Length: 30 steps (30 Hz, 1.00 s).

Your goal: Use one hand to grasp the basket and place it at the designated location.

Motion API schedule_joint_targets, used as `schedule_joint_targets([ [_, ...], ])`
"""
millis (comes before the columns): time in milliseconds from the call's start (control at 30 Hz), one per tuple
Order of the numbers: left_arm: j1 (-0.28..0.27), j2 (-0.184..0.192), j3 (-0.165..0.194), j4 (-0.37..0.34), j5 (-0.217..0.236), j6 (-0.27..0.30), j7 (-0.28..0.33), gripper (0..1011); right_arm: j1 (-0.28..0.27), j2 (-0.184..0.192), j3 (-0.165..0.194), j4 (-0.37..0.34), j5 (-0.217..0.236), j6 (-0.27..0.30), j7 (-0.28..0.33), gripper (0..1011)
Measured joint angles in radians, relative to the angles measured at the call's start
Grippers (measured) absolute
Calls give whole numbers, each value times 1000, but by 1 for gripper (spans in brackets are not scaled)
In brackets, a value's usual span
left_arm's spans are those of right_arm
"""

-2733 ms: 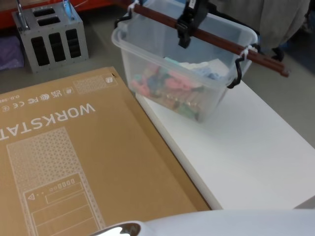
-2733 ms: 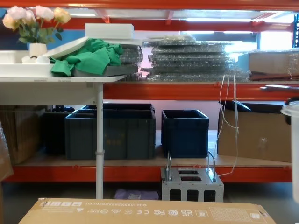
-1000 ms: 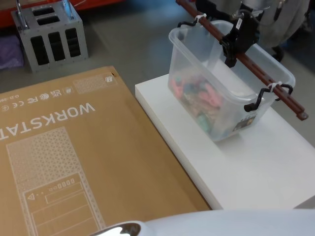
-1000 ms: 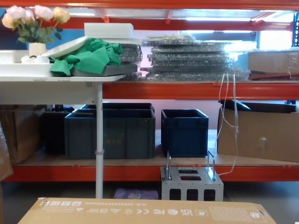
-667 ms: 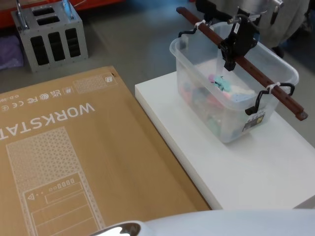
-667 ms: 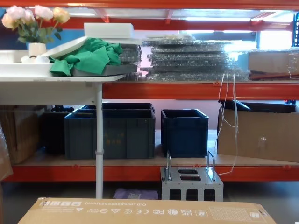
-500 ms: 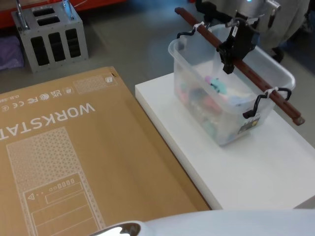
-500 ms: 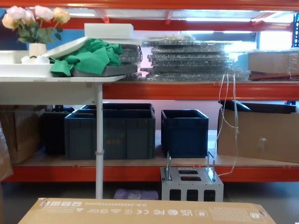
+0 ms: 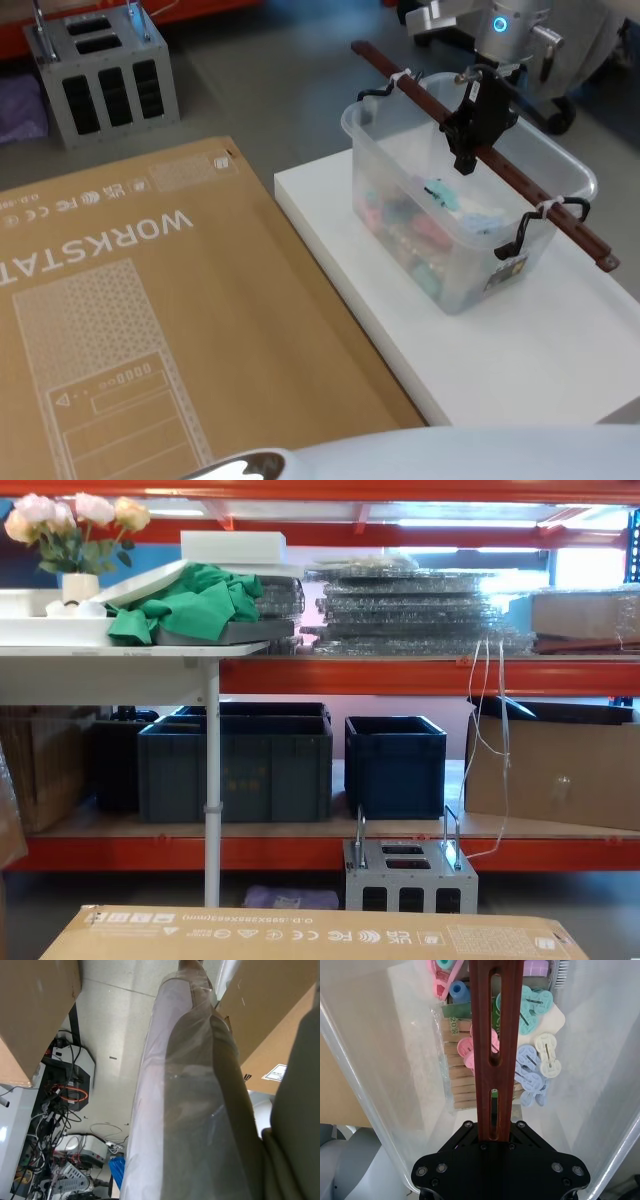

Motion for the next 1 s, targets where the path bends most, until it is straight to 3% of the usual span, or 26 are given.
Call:
schedule_joint_targets([
  [867, 0, 0, 0, 0, 0, 0, 0, 0, -14, -7, 22, 23, -6, 19, 14, 0],
  [1000, 0, 0, 0, 0, 0, 0, 0, 0, -8, -9, 29, 36, -6, 12, 10, 90],
])
